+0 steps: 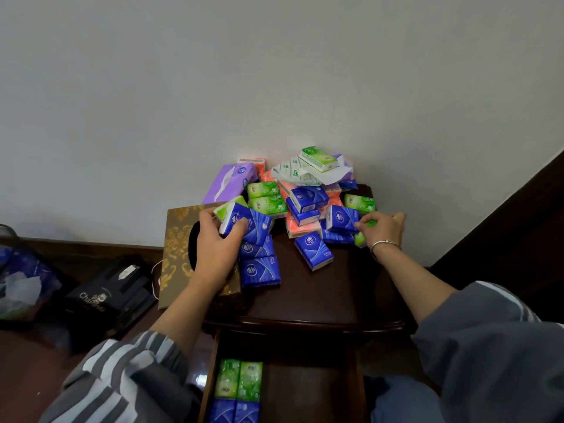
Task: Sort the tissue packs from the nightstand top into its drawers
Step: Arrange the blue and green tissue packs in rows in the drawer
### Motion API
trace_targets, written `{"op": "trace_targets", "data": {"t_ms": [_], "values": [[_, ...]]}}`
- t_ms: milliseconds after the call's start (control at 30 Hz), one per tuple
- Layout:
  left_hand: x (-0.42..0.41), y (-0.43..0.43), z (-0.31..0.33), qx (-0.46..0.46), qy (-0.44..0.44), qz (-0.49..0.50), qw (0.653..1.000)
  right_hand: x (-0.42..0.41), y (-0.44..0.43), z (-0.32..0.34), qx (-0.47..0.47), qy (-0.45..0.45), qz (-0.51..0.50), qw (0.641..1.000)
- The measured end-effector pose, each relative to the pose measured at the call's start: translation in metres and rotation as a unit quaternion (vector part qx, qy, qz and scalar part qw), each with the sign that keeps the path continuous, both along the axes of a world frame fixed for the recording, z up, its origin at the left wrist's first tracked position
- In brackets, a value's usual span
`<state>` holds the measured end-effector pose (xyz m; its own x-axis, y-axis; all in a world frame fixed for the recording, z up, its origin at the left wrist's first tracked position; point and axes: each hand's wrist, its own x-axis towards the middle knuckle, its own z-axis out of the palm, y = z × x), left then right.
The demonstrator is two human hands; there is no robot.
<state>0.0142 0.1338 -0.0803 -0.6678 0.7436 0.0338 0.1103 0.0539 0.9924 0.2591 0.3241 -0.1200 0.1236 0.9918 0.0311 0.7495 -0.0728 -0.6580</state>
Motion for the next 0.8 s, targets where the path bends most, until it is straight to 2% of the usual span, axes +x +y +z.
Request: {"op": "trace_targets", "data": {"t_ms": [133, 333, 567, 633, 700, 767, 800], "values": [[0.001, 0.001, 0.0, -0.001, 0.008, 0.004, 1.0, 0.009, 0.009, 0.006, -0.061, -0.004, 0.009, 0.998], [0.0, 0.002, -0.002, -0.002, -0.001, 0.0, 1.0, -0.012, 0.029, 0.027, -0.238, -0.125, 0.032, 0.963], [-0.001, 0.003, -0.006, 0.005, -0.002, -0.003, 1.0, -0.027, 0.027, 0.013, -0.243, -0.121, -0.034, 0.962], [-0.001, 0.003, -0.007, 0.011, -0.003, -0.003, 1.0, -0.019, 0.026, 0.005, -0.224, -0.062, -0.022, 0.972], [-0.002, 0.002, -0.007, 0.014, -0.003, -0.002, 1.0, -0.008, 0.019, 0.0, -0.19, 0.06, -0.008, 0.98], [-0.001, 0.002, -0.007, 0.019, -0.004, -0.003, 1.0, 0.006, 0.004, 0.003, -0.149, 0.231, 0.011, 0.961], [0.0, 0.002, -0.007, 0.022, -0.001, -0.004, 1.0, 0.013, -0.005, 0.009, -0.138, 0.326, 0.022, 0.935]]}}
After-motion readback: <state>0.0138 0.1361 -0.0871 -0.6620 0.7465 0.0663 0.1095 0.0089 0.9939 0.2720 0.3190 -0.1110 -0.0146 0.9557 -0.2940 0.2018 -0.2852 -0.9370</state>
